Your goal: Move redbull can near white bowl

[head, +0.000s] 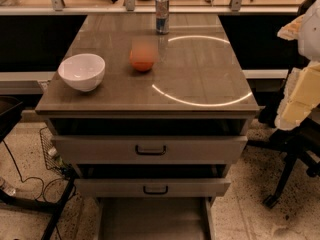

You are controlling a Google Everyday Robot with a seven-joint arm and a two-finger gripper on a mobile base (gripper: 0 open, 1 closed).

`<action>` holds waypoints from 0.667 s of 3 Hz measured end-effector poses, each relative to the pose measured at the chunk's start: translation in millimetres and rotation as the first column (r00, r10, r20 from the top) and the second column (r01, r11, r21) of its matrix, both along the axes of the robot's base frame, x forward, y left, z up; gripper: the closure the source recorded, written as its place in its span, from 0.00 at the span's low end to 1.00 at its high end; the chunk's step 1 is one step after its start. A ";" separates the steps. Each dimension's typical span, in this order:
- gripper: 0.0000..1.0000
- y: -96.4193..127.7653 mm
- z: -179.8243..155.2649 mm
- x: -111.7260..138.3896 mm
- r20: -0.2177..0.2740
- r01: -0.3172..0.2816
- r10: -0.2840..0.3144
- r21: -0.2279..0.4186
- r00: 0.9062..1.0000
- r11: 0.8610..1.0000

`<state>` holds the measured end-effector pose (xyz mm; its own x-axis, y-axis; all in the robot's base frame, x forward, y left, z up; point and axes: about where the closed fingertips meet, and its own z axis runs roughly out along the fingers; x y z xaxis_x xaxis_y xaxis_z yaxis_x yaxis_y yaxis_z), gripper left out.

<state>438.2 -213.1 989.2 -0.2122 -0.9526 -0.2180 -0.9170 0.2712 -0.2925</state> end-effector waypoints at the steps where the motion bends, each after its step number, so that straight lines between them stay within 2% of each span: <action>1: 0.00 0.0 0.1 0.0 0.000 0.000 0.000 0.000 1.000 1.000; 2: 0.00 1.7 -5.6 29.5 0.089 0.014 -0.021 0.079 0.996 0.997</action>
Offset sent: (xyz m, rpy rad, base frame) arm 0.0762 0.0061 -0.0024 0.1841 -0.2427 -0.0326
